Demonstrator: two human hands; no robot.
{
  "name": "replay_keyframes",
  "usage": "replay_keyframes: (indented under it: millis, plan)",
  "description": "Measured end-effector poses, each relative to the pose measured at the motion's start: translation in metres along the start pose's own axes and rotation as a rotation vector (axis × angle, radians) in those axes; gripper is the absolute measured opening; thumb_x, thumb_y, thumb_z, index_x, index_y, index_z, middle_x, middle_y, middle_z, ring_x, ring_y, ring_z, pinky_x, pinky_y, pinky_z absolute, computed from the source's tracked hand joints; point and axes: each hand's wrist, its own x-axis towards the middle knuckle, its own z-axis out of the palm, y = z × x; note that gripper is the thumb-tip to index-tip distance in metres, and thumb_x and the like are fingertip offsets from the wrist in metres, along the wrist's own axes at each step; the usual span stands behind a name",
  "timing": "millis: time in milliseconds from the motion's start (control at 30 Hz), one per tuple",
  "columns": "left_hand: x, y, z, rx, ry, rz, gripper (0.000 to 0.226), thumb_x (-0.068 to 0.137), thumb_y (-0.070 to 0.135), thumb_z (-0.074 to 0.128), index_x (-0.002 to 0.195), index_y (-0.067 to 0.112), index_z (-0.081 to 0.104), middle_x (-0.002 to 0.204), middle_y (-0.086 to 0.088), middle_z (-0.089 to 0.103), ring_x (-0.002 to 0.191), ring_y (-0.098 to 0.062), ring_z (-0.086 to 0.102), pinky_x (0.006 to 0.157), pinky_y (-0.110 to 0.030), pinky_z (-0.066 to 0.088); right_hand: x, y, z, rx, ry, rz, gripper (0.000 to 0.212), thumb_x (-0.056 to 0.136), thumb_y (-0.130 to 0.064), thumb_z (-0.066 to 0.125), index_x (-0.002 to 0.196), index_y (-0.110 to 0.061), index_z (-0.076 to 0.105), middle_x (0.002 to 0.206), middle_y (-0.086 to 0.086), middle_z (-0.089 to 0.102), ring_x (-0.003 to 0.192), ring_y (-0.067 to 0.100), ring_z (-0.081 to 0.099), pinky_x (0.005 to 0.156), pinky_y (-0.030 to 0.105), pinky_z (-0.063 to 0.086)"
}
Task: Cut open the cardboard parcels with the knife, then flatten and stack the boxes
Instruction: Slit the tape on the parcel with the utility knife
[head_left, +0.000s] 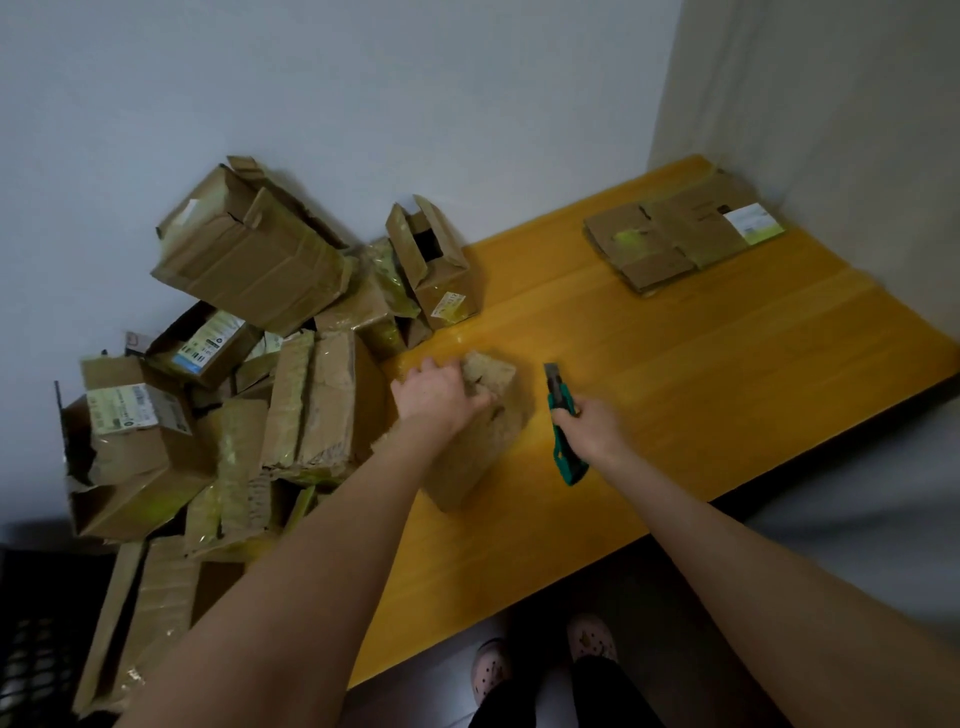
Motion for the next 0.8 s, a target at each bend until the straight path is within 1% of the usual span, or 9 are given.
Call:
replay_keyframes:
  millis: [100,200,267,367,500,600,700,733,800]
  plan:
    - [-0.002,-0.009,0.01,-0.173,-0.064,-0.09,0.088,0.08,0.073,0.053,0.148,0.023,0.028,0.146,-0.015,0.037,0.133,-0.035,0.038,0.098,-0.046,0.045,0.015,-0.004,0.018,-0.058,-0.016,0.044,0.039,0.102,-0.027,0.045,0.138,-0.013,0.044,0.115,0.011,0.061,0.086,0.024,0.058,0.067,0.033,0.046]
    - [-0.005,-0.029,0.019,-0.358,-0.119,-0.075,0.086,0.086,0.066,0.05,0.154,0.031,0.011,0.151,-0.016,0.029,0.132,-0.036,0.041,0.1,-0.046,0.045,0.027,-0.006,0.032,-0.179,-0.035,0.082,0.048,0.101,-0.023,0.048,0.146,-0.014,0.032,0.12,0.012,0.06,0.083,0.024,0.058,0.061,0.032,0.047]
    - [-0.01,-0.043,0.025,-0.427,-0.185,-0.012,0.079,0.092,0.054,0.051,0.154,0.035,0.006,0.147,-0.016,0.034,0.128,-0.034,0.046,0.102,-0.044,0.043,0.034,-0.006,0.039,-0.261,-0.052,0.088,0.05,0.1,-0.016,0.049,0.146,-0.013,0.03,0.118,0.012,0.061,0.079,0.023,0.056,0.055,0.03,0.046]
    - [-0.023,-0.054,0.035,-0.467,-0.188,0.024,0.077,0.094,0.046,0.054,0.154,0.033,0.008,0.14,-0.013,0.047,0.123,-0.03,0.051,0.101,-0.044,0.044,0.047,-0.004,0.046,-0.335,-0.057,0.102,0.057,0.098,-0.006,0.05,0.149,-0.013,0.026,0.119,0.015,0.06,0.092,0.029,0.062,0.059,0.034,0.047]
    - [-0.035,-0.047,0.044,-0.427,-0.165,0.003,0.083,0.091,0.056,0.052,0.155,0.029,0.007,0.141,-0.012,0.045,0.12,-0.032,0.053,0.095,-0.045,0.048,0.049,-0.009,0.043,-0.396,-0.001,0.073,0.034,0.098,-0.015,0.049,0.132,-0.009,0.048,0.115,0.017,0.061,0.101,0.034,0.061,0.069,0.039,0.05]
    - [-0.04,-0.037,0.044,-0.352,-0.081,-0.027,0.084,0.093,0.054,0.05,0.154,0.03,-0.002,0.139,-0.013,0.043,0.112,-0.034,0.057,0.086,-0.042,0.049,0.038,-0.024,0.042,-0.258,0.098,-0.06,0.044,0.102,-0.04,0.035,0.118,-0.009,0.062,0.109,0.019,0.065,0.101,0.037,0.061,0.082,0.041,0.05]
    - [-0.043,-0.029,0.042,-0.325,-0.068,-0.029,0.076,0.096,0.051,0.045,0.153,0.035,-0.002,0.136,-0.013,0.044,0.109,-0.037,0.057,0.085,-0.042,0.048,0.018,-0.039,0.05,-0.02,-0.046,-0.041,0.077,0.083,-0.077,0.03,0.104,-0.012,0.065,0.098,0.012,0.069,0.087,0.032,0.067,0.077,0.043,0.056]
    - [-0.044,-0.028,0.041,-0.308,-0.066,-0.024,0.074,0.097,0.051,0.044,0.153,0.036,-0.001,0.134,-0.013,0.045,0.108,-0.037,0.057,0.085,-0.043,0.048,0.013,-0.042,0.053,0.026,-0.114,-0.006,0.073,0.081,-0.077,0.036,0.102,-0.012,0.063,0.095,0.008,0.068,0.081,0.028,0.068,0.071,0.04,0.058]
    - [-0.043,-0.027,0.039,-0.285,-0.074,-0.028,0.075,0.096,0.051,0.046,0.153,0.036,0.0,0.132,-0.013,0.046,0.108,-0.038,0.057,0.084,-0.043,0.049,0.009,-0.044,0.057,0.083,-0.229,0.073,0.046,0.092,-0.051,0.052,0.106,-0.009,0.062,0.097,0.009,0.066,0.074,0.023,0.067,0.058,0.031,0.057]
